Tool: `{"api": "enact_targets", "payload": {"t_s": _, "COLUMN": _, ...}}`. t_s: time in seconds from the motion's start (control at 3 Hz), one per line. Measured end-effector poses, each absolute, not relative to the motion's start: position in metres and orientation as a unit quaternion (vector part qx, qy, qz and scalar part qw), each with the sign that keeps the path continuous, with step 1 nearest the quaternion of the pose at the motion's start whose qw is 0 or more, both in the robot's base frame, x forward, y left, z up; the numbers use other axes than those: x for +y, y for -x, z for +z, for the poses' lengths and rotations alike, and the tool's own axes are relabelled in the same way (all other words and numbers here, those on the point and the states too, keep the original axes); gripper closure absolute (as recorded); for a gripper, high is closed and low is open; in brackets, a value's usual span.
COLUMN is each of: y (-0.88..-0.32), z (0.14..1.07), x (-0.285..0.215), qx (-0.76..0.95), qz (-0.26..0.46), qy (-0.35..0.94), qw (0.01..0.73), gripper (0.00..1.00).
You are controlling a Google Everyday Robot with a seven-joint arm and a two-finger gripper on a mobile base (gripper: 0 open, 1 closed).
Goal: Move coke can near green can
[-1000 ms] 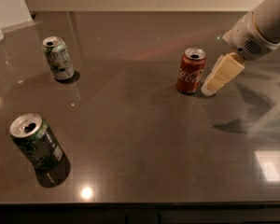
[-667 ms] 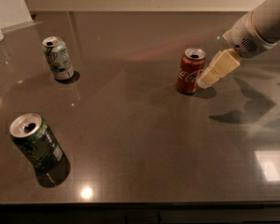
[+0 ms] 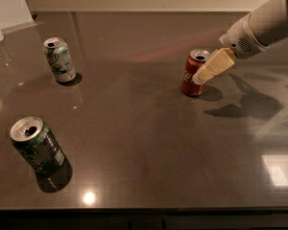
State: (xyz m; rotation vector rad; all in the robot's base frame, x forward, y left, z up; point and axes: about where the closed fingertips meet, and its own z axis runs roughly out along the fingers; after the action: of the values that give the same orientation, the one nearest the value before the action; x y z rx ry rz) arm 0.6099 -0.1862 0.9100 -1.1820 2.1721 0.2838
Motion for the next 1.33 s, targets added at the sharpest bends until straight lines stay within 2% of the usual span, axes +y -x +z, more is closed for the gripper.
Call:
{"api": "enact_targets", "payload": {"t_s": 0.33, "y": -0.610, "z": 0.910, "x": -0.173, "qx": 0.821, "qz": 0.134, "qy": 0.449, "qw": 0.327, "gripper": 0.00}}
{"api": "enact_targets", "payload": {"t_s": 0.67, "y": -0.606, "z": 0.909, "x": -0.160, "qx": 0.816, "qz": 0.158, "qy": 0.451, "qw": 0.326, "gripper": 0.18}}
{"api": "enact_targets", "payload": {"t_s": 1.33, "y": -0.591, "z": 0.917, "x": -0.144, "qx": 0.800, "qz": 0.193, "qy": 0.461, "qw": 0.332, "gripper": 0.64}}
